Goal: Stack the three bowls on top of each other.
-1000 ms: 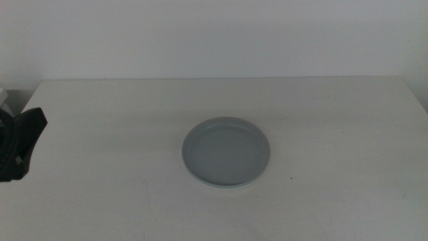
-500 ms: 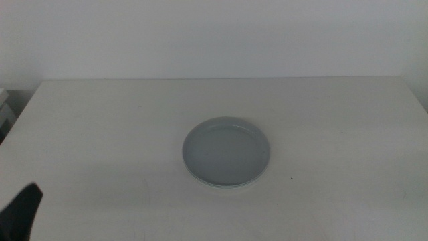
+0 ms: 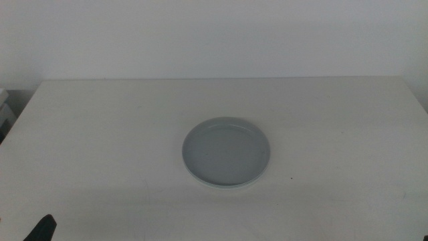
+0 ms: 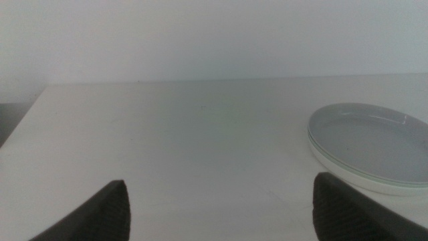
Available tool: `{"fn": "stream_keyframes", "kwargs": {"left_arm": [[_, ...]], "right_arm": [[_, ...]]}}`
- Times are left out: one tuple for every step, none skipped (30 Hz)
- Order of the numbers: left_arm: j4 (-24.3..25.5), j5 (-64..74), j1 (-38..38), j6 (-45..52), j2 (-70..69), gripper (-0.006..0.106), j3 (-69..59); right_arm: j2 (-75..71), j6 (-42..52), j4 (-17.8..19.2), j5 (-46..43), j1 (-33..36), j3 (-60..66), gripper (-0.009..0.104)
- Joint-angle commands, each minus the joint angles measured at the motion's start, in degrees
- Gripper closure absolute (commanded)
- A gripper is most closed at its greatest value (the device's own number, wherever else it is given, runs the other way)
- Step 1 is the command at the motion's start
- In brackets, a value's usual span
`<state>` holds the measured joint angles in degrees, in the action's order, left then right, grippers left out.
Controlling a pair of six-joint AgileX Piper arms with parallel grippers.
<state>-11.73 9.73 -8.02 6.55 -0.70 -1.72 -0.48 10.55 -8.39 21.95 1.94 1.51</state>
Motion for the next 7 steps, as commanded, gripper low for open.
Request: {"fn": "stream_keyframes", "kwargs": {"left_arm": [[0.1,-4.7,0.0,-0.2,-0.9,-0.004,0.2],[0.1,-4.7,0.0,-0.2,-0.9,-0.004,0.2],[0.1,-4.7,0.0,-0.2,-0.9,-0.004,0.2],[0.1,-4.7,0.0,-0.2,-0.9,-0.004,0.2],[0.1,-4.7,0.0,-0.2,-0.9,-0.004,0.2],[0.1,-4.6,0.0,-0.2,-0.9,-0.004,0.2],[0.1,-4.7,0.0,-0.2,-0.9,-0.004,0.2]], "right_arm": [[-1.6,0.3,0.3,-5.4,0.0,-0.3,0.043],[-1.6,0.3,0.3,-5.4,0.0,-0.3,0.043],[-1.6,0.3,0.4,-5.2,0.0,-0.3,0.043],[-1.6,0.3,0.7,-5.3,0.0,-0.3,0.043],[-1.6,0.3,0.7,-5.3,0.0,-0.3,0.043],[-1.6,0.3,0.7,-5.3,0.0,-0.3,0.043],[-1.6,0.3,0.7,-5.2,0.0,-0.3,0.043]]}}
